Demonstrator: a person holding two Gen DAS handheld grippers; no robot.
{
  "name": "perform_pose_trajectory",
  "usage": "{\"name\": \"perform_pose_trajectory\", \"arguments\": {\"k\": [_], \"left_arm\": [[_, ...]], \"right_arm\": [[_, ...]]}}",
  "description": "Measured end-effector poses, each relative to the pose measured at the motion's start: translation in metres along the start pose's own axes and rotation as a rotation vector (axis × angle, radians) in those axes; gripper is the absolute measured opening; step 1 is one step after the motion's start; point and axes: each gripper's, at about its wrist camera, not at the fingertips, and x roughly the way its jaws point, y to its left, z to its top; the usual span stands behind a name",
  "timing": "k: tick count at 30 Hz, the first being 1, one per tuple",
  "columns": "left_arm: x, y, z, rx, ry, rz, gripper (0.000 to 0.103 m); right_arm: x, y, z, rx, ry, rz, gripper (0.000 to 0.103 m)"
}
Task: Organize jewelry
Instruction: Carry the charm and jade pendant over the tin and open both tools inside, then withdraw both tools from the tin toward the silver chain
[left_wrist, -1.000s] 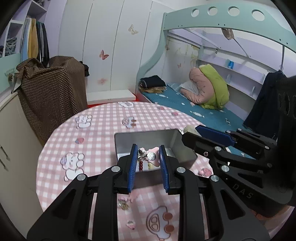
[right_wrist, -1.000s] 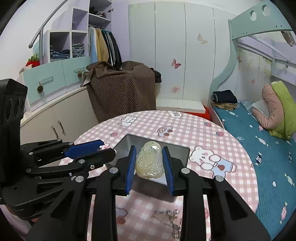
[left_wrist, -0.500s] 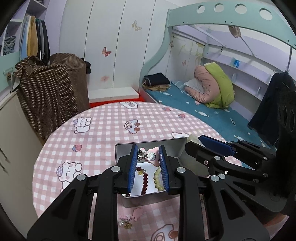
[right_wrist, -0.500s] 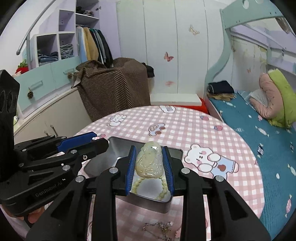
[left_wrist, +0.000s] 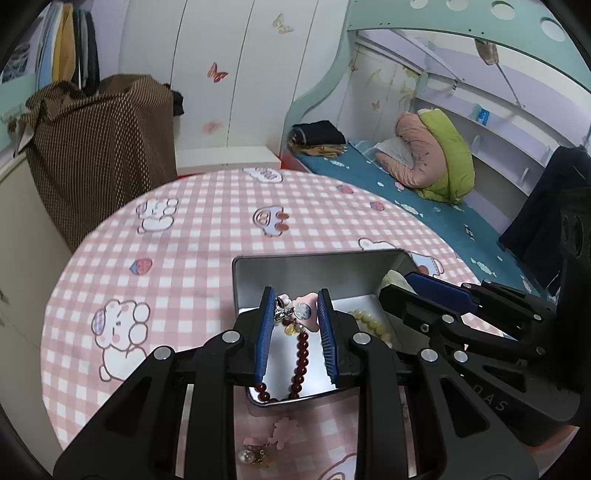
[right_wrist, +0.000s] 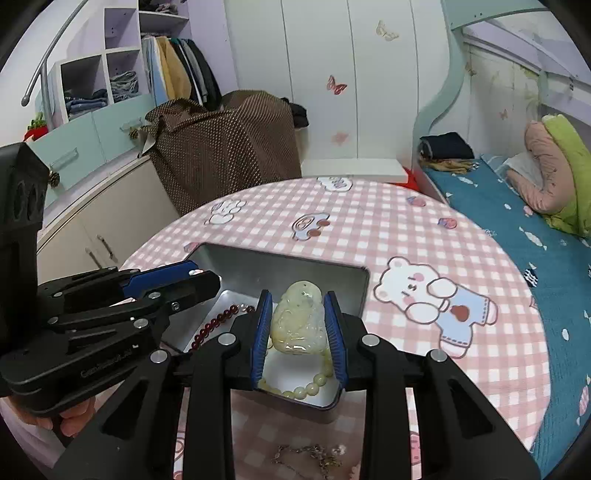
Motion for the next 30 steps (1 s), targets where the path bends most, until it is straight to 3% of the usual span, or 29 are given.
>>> {"name": "perform_pose_trajectory", "arguments": {"k": [9,12,14,15,16,19,30], "left_arm": [[0.000,0.001,-0.002,0.006,0.004,-0.031,0.025],[-0.004,0.000,-0.004,0.008,-0.001,-0.030,0.025],[-0.007,0.001,-0.005,0.002,-0.003,-0.037,0.025],[-0.009,0.001,-0.006,0.001,-0.005,-0.041,0.031],[-0.012,0.000,-0.006,0.000,-0.010,-0.039,0.045],[-0.019,-0.005,-0.007,0.014,-0.027,-0.041,0.057],[-0.024,-0.008,-0.010,0.022,-0.025,-0.026,0.057]], "right_arm": [[-0.001,0.001,0.001,0.001,0.001,0.006,0.028],[-0.011,0.001,0.005,-0.007,-0.015,0.003,0.034],[-0.023,0.001,0.009,-0.019,-0.058,-0.031,0.062],[-0.026,0.001,0.010,-0.022,-0.071,-0.047,0.063],[-0.030,-0.001,0.011,-0.023,-0.082,-0.063,0.063],[-0.033,-0.010,0.011,-0.002,-0.089,-0.093,0.071],[-0.033,-0.021,0.001,0.042,-0.067,-0.119,0.075]]}}
